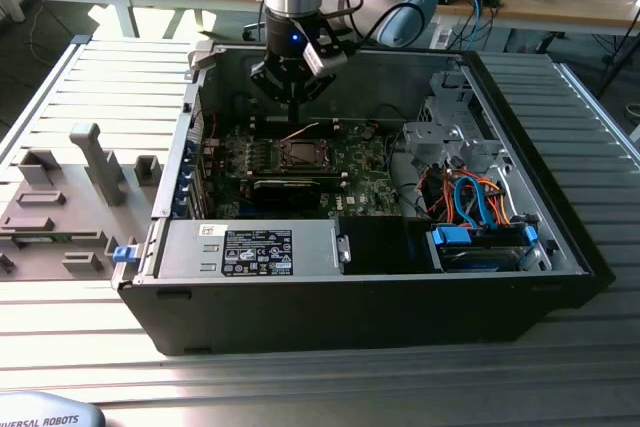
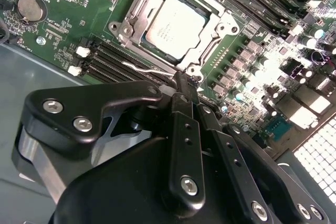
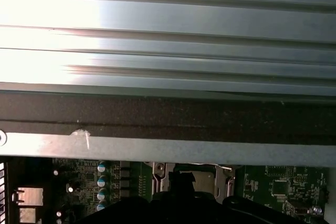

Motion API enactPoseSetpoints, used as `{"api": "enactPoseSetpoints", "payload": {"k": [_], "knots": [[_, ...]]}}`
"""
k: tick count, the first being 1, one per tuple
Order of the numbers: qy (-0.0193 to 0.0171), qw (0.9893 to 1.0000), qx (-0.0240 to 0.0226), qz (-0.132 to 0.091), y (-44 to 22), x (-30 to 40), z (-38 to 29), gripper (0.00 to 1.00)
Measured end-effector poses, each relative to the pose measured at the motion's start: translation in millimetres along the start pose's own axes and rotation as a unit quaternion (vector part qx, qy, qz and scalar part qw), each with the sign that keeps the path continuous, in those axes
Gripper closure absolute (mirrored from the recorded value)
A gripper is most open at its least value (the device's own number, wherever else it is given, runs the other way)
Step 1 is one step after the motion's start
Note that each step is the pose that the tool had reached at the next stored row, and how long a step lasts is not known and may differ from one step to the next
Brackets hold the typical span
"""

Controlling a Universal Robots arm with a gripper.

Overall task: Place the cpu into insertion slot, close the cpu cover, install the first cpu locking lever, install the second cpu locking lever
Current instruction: 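Install the first cpu locking lever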

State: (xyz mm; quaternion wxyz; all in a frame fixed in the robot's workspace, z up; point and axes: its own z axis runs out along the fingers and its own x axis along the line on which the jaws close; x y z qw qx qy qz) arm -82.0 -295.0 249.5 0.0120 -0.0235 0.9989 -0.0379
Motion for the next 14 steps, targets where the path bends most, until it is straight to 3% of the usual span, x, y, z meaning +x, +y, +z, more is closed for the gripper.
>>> {"api": "enactPoseSetpoints", "payload": {"k": [14], "knots": [[0.0, 1.0, 0.0, 0.0, 0.1, -1.4, 2.5, 0.89]]}}
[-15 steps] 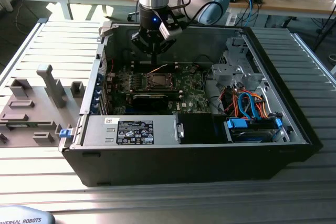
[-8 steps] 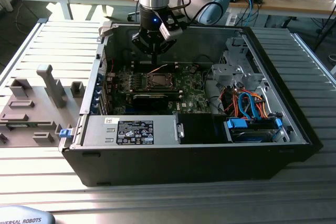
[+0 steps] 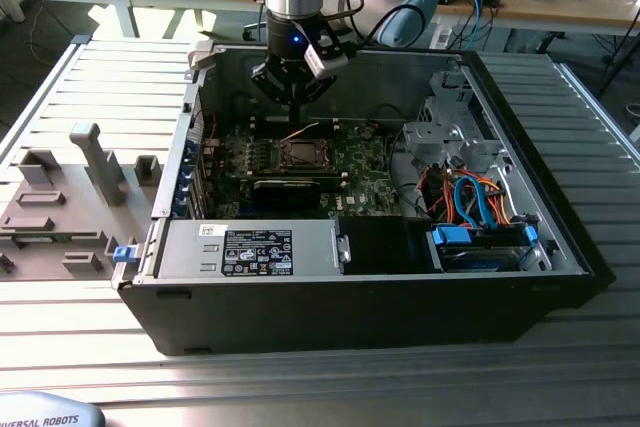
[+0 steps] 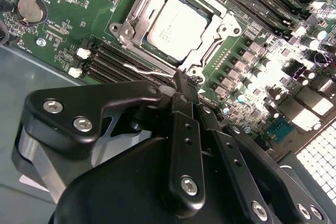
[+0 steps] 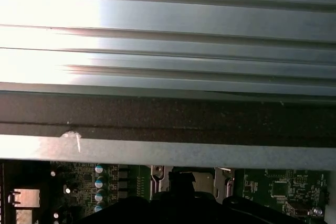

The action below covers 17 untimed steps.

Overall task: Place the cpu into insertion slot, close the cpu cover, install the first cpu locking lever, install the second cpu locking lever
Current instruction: 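Install the first cpu locking lever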

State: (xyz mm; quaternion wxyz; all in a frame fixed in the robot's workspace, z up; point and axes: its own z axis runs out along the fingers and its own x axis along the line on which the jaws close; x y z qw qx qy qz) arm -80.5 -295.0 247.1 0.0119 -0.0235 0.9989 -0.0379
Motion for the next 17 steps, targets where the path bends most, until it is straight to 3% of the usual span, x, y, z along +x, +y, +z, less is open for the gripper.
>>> {"api": "enactPoseSetpoints", "payload": {"k": [17], "knots": [[0.0, 1.0, 0.0, 0.0, 0.2, -1.3, 3.4, 0.89]]}}
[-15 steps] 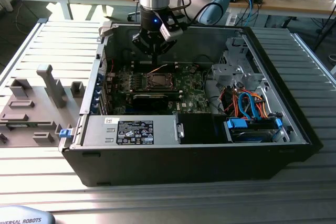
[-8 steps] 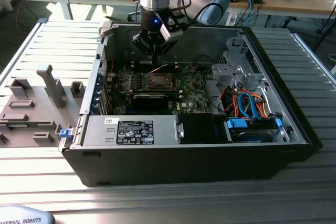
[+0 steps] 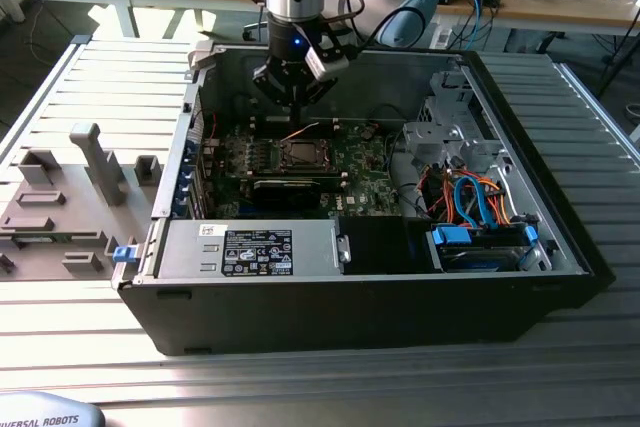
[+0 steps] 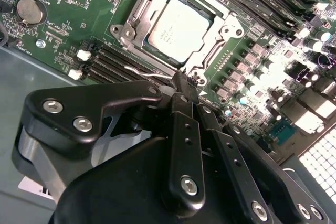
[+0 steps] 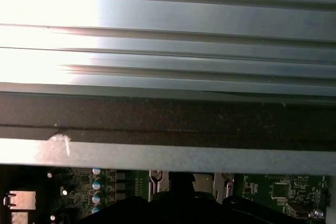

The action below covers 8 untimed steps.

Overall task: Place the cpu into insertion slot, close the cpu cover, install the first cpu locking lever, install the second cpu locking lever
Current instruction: 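Install the first cpu locking lever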

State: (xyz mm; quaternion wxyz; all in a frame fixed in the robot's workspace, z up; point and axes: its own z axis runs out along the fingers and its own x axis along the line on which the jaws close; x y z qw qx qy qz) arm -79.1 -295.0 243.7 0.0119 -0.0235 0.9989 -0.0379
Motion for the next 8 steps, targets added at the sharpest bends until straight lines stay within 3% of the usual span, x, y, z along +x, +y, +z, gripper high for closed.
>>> {"api": "enactPoseSetpoints", "payload": {"k": [8], "knots": [[0.0, 1.0, 0.0, 0.0, 0.1, -0.4, 1.3, 0.89]]}}
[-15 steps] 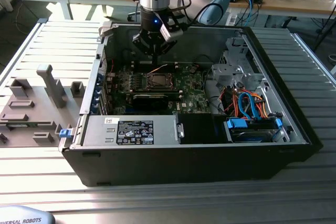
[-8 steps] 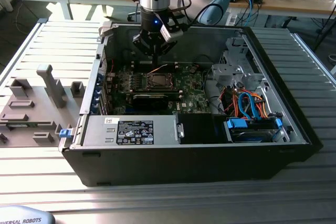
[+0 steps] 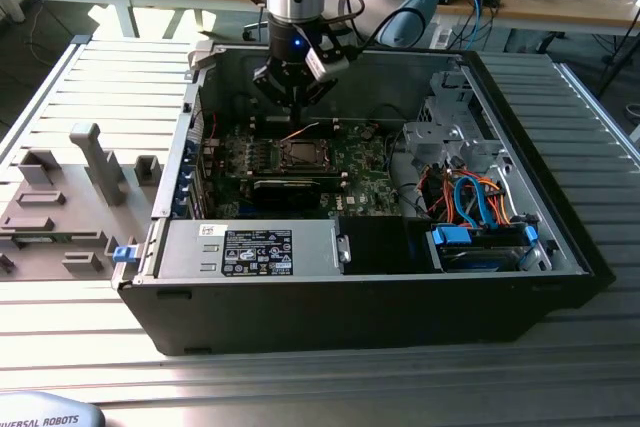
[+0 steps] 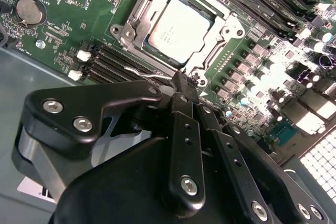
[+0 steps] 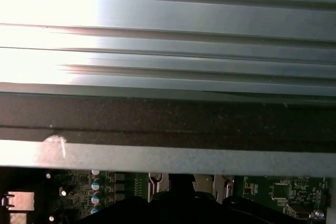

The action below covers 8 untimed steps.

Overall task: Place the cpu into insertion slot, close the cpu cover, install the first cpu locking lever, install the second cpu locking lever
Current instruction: 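Install the first cpu locking lever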

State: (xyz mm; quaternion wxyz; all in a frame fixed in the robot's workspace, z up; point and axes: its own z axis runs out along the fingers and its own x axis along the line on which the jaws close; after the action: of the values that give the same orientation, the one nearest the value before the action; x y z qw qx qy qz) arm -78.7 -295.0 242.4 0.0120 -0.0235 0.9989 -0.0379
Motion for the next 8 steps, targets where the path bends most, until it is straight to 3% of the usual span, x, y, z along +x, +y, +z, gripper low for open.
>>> {"api": "enactPoseSetpoints", "payload": {"k": [8], "knots": [[0.0, 1.0, 0.0, 0.0, 0.1, -0.4, 1.4, 0.89]]}}
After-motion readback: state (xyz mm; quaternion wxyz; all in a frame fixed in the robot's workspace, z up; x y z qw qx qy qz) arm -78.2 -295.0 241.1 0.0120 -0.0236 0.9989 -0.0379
